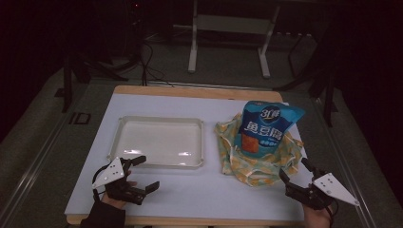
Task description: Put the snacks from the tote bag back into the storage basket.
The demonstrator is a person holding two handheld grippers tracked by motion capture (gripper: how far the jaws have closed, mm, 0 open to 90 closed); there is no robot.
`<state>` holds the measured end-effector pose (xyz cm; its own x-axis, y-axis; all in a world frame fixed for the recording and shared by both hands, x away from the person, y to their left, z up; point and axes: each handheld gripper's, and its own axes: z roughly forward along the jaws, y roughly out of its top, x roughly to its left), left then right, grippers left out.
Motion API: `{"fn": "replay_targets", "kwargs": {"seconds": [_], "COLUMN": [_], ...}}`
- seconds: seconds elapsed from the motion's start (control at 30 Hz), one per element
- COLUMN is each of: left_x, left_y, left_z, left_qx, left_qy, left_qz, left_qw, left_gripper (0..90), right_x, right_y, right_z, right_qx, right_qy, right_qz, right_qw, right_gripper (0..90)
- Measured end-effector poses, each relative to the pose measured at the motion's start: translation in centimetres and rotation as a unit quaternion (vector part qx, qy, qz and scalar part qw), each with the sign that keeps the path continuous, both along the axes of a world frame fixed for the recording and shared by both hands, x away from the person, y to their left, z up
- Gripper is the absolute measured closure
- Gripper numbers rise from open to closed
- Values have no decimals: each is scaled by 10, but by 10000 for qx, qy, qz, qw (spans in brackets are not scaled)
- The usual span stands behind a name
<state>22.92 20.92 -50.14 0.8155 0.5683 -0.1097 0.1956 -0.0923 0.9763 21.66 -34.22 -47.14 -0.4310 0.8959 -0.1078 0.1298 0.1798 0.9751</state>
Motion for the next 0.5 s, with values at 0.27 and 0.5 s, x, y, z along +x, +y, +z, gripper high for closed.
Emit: {"fn": "replay_targets", "kwargs": {"seconds": [0.27, 0.5], "left_x": [5, 16], "left_y": [-8, -27], "left_z": [6, 12], "left_qx": [-104, -285], "left_qy": [119, 405], "left_qz": [-150, -394], "left_qw": [9998, 9980], "left_gripper": [2, 2], "right_x": [3, 6], "right_y": [-2, -1], "right_z": [7, 11], "right_qx": [108, 26], "right_qy": [-3, 165], "right_qz": [17, 97], "right_qw": [9999, 9998], "right_gripper": [138, 138]}}
